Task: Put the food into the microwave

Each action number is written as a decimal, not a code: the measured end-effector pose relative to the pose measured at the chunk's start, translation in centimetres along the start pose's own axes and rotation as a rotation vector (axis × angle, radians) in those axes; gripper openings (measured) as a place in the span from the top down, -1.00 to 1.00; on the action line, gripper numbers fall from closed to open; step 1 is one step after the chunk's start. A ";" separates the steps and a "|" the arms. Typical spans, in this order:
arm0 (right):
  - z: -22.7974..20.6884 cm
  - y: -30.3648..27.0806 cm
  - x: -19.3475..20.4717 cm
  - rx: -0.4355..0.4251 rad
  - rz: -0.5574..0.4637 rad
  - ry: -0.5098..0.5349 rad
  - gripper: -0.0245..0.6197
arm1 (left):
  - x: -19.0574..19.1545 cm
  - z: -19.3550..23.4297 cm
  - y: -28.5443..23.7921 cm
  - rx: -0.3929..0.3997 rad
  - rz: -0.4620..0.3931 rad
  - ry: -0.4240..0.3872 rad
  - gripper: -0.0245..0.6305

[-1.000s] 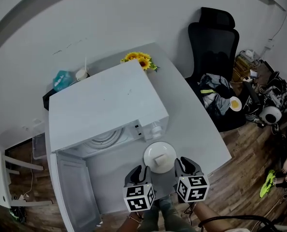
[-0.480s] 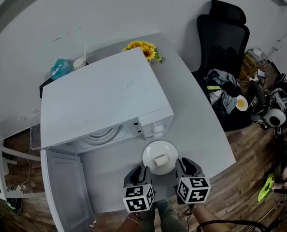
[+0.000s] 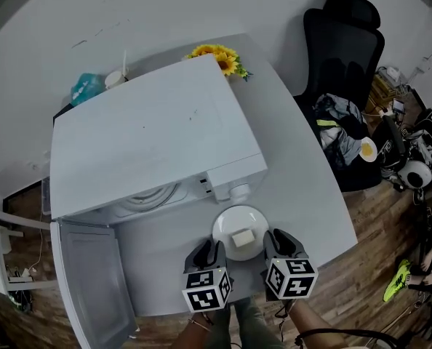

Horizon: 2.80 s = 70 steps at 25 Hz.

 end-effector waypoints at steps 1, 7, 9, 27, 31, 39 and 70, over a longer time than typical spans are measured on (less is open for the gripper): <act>-0.1 -0.1 0.0 0.001 0.005 -0.002 0.67 | 0.0 0.0 -0.1 -0.001 0.005 0.003 0.62; -0.6 -1.0 0.3 0.006 0.030 -0.019 0.67 | 0.3 0.3 -0.8 -0.007 0.026 0.028 0.62; -0.6 -1.2 0.2 0.004 0.033 -0.019 0.67 | 0.4 0.4 -1.0 -0.008 0.030 0.038 0.62; -0.1 -3.2 -0.5 -0.007 0.124 0.006 0.67 | -0.1 0.5 -2.0 -0.013 0.050 0.101 0.62; 0.0 -3.4 -0.6 -0.008 0.131 -0.012 0.67 | -0.1 0.3 -2.3 -0.006 0.063 0.101 0.62; 0.2 -3.4 -0.6 -0.004 0.124 -0.022 0.67 | -0.2 0.2 -2.3 -0.015 0.062 0.110 0.62; 5.7 -2.4 0.0 -0.090 0.106 0.069 0.68 | 0.7 3.9 2.6 -0.068 0.020 0.222 0.62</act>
Point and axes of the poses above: the fingertips, and each gripper's own axes: y backward along the fingers, z to its left, x out of its underside, the point moved 9 cm from there along y, backward along the fingers, and after that the axes turned 2 degrees about -z, right-handed, at the moved point
